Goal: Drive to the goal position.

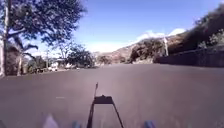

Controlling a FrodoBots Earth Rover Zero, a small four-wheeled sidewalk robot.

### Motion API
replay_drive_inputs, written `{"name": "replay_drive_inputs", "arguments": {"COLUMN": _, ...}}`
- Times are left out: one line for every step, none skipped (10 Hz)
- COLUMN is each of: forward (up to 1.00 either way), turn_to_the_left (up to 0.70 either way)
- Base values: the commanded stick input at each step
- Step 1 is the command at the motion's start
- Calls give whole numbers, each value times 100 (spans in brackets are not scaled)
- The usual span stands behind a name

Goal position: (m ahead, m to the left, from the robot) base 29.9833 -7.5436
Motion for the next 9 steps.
{"name": "replay_drive_inputs", "arguments": {"forward": 70, "turn_to_the_left": 0}}
{"name": "replay_drive_inputs", "arguments": {"forward": 70, "turn_to_the_left": 0}}
{"name": "replay_drive_inputs", "arguments": {"forward": 70, "turn_to_the_left": 0}}
{"name": "replay_drive_inputs", "arguments": {"forward": 70, "turn_to_the_left": 0}}
{"name": "replay_drive_inputs", "arguments": {"forward": 70, "turn_to_the_left": 0}}
{"name": "replay_drive_inputs", "arguments": {"forward": 70, "turn_to_the_left": 0}}
{"name": "replay_drive_inputs", "arguments": {"forward": 70, "turn_to_the_left": 0}}
{"name": "replay_drive_inputs", "arguments": {"forward": 70, "turn_to_the_left": 0}}
{"name": "replay_drive_inputs", "arguments": {"forward": 70, "turn_to_the_left": 0}}
